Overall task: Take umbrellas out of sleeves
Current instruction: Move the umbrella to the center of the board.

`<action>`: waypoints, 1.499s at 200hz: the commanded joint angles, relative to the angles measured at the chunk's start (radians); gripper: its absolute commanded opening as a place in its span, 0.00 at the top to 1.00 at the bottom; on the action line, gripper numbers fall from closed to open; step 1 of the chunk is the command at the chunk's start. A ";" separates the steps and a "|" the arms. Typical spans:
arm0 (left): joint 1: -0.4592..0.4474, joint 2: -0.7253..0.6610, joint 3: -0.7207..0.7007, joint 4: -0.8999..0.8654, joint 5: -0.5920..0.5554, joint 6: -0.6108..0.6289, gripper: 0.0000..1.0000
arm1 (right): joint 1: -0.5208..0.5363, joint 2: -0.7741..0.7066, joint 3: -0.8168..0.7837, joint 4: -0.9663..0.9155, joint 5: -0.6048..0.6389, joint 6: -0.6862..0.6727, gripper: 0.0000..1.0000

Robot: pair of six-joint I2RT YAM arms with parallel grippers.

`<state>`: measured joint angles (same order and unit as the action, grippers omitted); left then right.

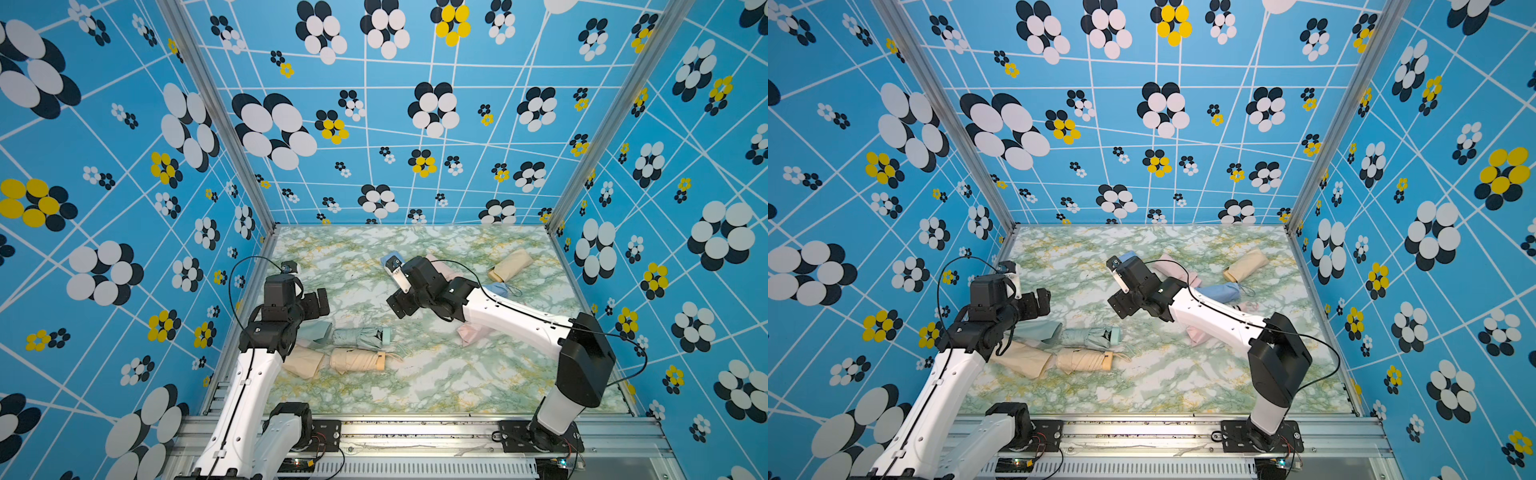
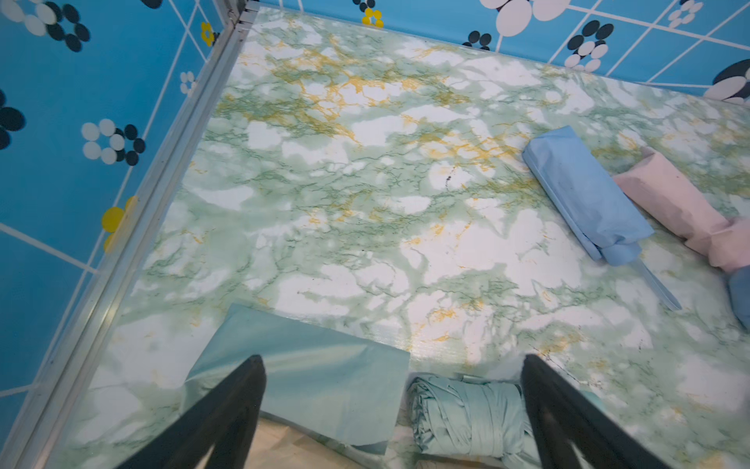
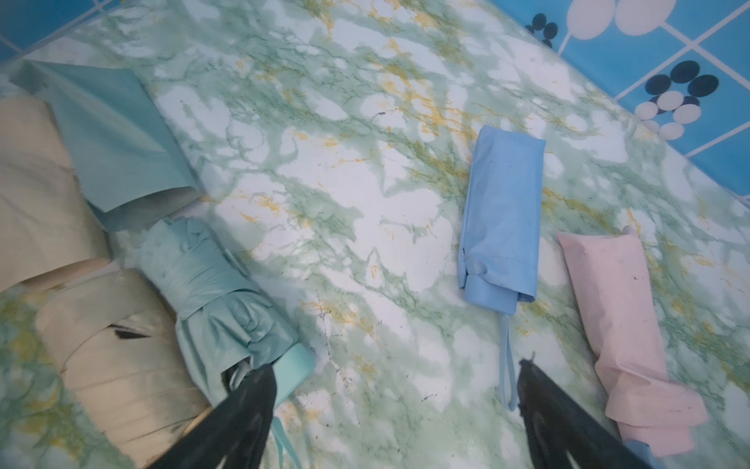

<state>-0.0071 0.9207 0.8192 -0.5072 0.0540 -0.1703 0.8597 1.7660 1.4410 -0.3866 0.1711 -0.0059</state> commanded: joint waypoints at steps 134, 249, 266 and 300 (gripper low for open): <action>0.022 -0.140 -0.118 0.195 0.026 -0.071 0.01 | -0.162 0.487 0.495 -0.212 -0.064 0.074 0.01; 0.022 -0.062 -0.050 0.110 0.002 -0.091 0.01 | -0.191 0.719 0.747 -0.336 -0.090 0.013 0.13; 0.022 -0.061 -0.054 0.111 0.003 -0.091 0.01 | -0.193 0.731 0.754 -0.344 -0.076 0.006 0.17; 0.022 -0.058 -0.052 0.109 0.008 -0.090 0.01 | -0.208 0.729 0.754 -0.347 -0.065 0.001 0.18</action>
<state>0.0074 0.8593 0.7368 -0.3824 0.0631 -0.2520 0.6651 2.4653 2.1769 -0.6930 0.0994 0.0109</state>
